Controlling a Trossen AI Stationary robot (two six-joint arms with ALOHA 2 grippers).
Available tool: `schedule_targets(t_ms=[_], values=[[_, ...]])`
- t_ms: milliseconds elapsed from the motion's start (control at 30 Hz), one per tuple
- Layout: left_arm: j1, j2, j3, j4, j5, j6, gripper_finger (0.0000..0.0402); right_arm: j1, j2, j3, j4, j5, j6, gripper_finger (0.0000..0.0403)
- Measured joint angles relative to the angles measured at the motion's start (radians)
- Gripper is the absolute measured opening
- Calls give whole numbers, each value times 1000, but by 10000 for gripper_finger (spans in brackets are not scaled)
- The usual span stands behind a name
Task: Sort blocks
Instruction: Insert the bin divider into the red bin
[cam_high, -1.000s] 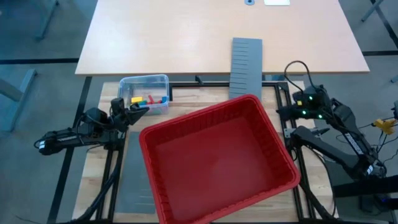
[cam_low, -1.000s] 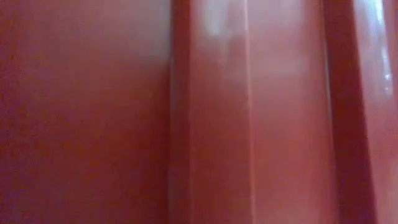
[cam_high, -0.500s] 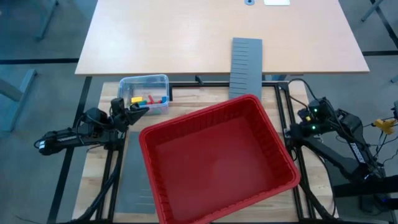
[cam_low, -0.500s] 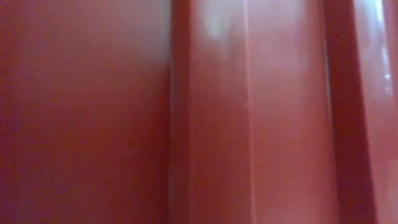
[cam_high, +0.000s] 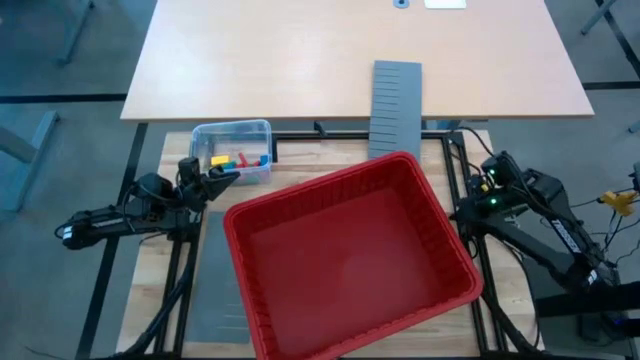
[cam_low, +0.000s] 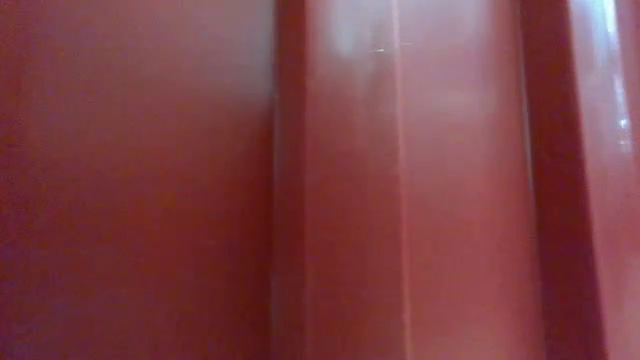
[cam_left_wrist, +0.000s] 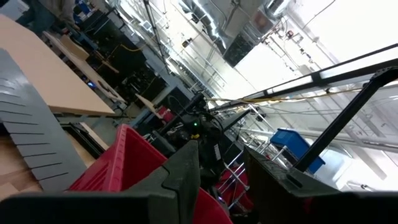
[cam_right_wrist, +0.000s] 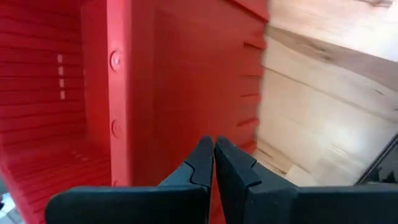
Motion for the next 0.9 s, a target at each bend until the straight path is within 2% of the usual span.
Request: schedule_targets(t_ms=[200, 733, 900], values=[[0, 0, 0, 0, 0, -3, 105, 0, 49, -2, 58, -162, -34, 0], [0, 0, 0, 0, 0, -15, 105, 7, 235, -4, 231, -267, -149, 0], [0, 0, 0, 0, 0, -15, 105, 53, 310, -4, 382, -260, -118, 0]])
